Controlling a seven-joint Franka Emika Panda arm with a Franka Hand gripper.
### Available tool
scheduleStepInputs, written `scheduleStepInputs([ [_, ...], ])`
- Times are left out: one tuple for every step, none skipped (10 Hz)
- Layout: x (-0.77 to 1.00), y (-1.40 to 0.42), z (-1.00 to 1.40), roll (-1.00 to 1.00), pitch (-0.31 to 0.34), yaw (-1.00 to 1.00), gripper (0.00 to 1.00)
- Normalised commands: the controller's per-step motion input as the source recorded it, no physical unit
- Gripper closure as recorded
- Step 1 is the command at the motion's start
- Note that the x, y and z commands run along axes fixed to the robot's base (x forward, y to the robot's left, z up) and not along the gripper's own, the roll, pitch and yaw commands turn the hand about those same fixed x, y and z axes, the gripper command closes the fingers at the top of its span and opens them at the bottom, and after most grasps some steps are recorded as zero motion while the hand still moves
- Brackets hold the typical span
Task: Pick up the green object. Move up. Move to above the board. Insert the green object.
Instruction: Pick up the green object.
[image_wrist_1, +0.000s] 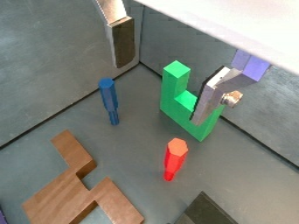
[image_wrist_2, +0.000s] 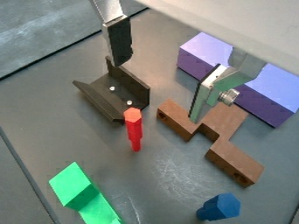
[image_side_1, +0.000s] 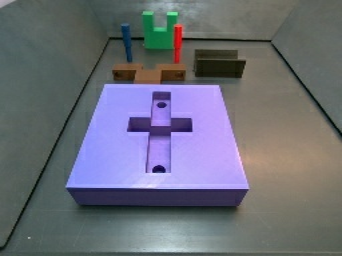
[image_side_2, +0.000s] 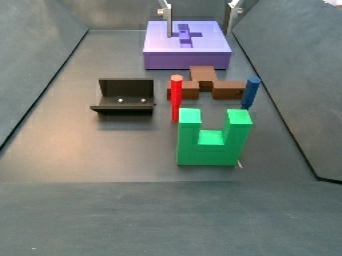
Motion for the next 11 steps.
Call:
scheduleStepInputs([
  [0.0,0.0,0.0,0.0,-0.006,0.0,0.0],
  [0.0,0.1,-0.07,-0.1,-0.043,-0.05,0.0],
  [0.0,0.38,-0.17,-0.22,-0.121,-0.09,0.0],
  [0.11,0.54,-0.13,-0.28,-0.067,-0.07,0.0],
  [0.0,0.58,-0.13,-0.27,-0.103,-0.09,0.0],
  [0.01,0.59,-0.13,-0.27,-0.127,-0.08,0.0],
  [0.01,0.55,-0.09,-0.24,-0.129,-0.07,0.0],
  [0.21,0.5,-0.16,-0.24,-0.053,-0.02,0.0],
  [0.25,0.37,-0.19,-0.09,0.0,-0.05,0.0],
  [0.41,0.46,-0.22,-0.11,0.03,-0.01,0.0],
  [0.28,0.48,-0.28,-0.09,0.0,0.0,0.0],
])
